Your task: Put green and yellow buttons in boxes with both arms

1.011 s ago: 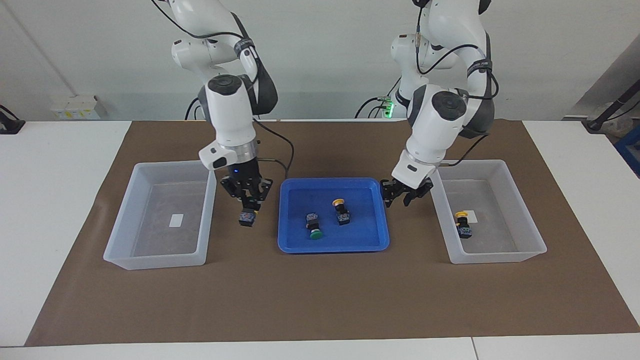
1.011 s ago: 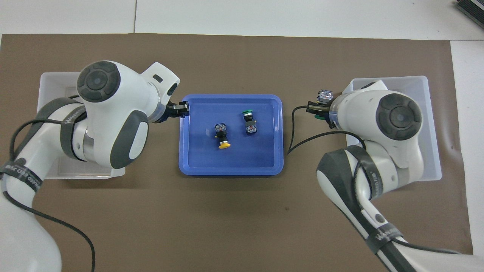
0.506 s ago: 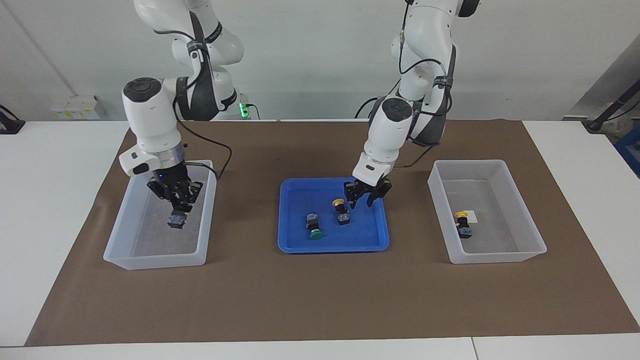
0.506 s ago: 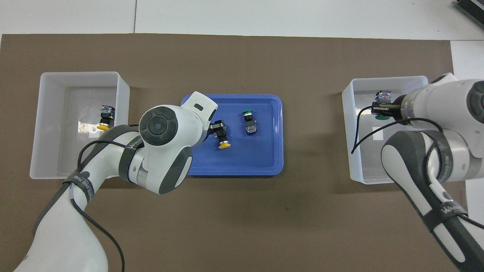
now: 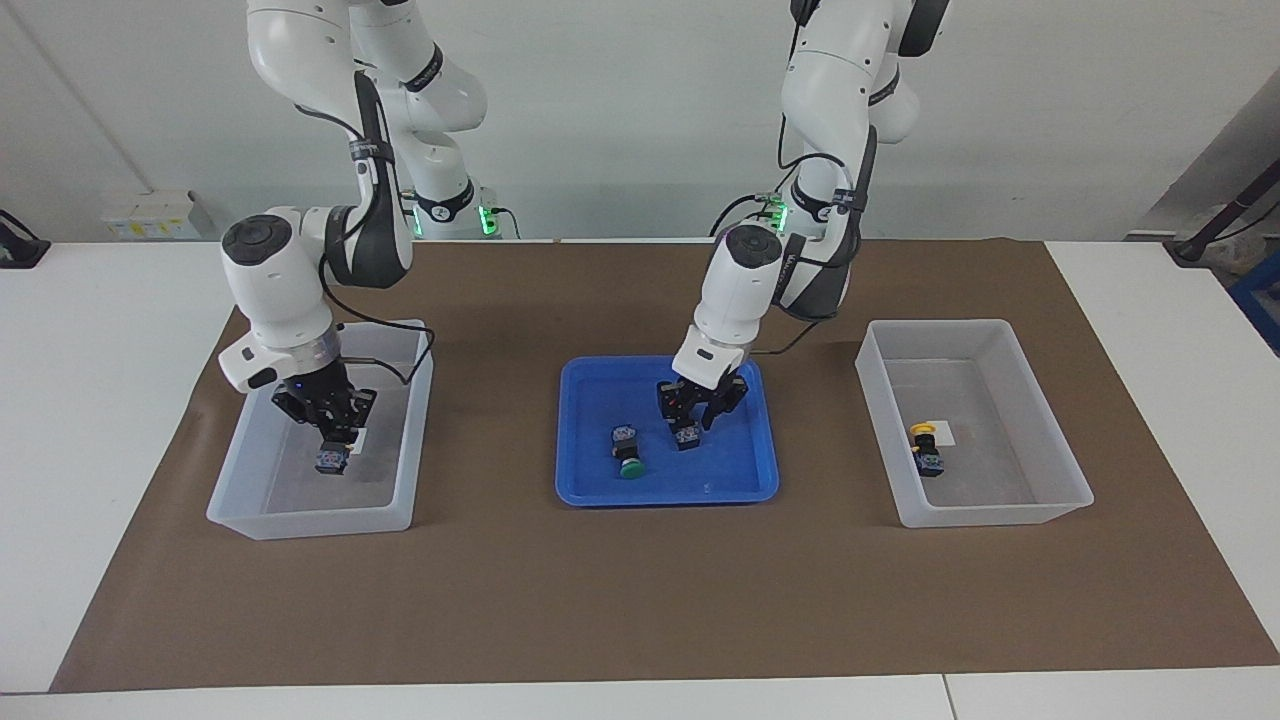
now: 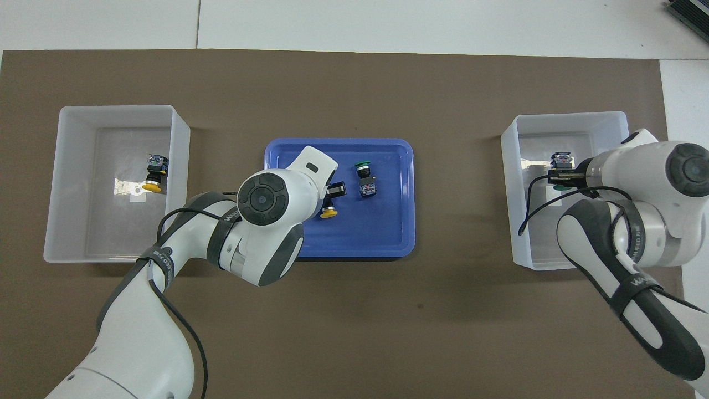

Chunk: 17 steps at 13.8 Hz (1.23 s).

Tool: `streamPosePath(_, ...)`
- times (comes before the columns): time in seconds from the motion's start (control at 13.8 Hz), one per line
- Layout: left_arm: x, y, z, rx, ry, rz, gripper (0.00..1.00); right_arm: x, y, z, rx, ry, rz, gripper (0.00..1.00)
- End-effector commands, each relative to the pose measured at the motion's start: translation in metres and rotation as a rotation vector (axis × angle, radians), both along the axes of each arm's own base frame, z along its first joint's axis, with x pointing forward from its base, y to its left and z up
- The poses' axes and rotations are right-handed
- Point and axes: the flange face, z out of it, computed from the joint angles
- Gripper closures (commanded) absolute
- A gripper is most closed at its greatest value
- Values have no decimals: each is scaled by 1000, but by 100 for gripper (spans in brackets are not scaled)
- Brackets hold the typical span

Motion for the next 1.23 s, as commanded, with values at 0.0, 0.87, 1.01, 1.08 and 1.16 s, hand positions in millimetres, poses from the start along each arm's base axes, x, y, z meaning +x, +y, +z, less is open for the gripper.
streamPosePath(0.0,-6,-2,-9,-7,-8,11,46,-11,-24,-19,6,-24,18,100)
streamPosePath(0.87,31,29,47,19,48,68,100,41,2,74,-9,-20,83,17)
streamPosePath(1.01,44,53,83,30,68,84,100,51,29,97,-6,-44,93,16)
streamPosePath(1.08,50,68,96,37,78,88,100,56,41,109,-2,-48,86,16)
streamPosePath(1.16,54,81,109,43,84,78,100,61,59,117,4,-50,89,13)
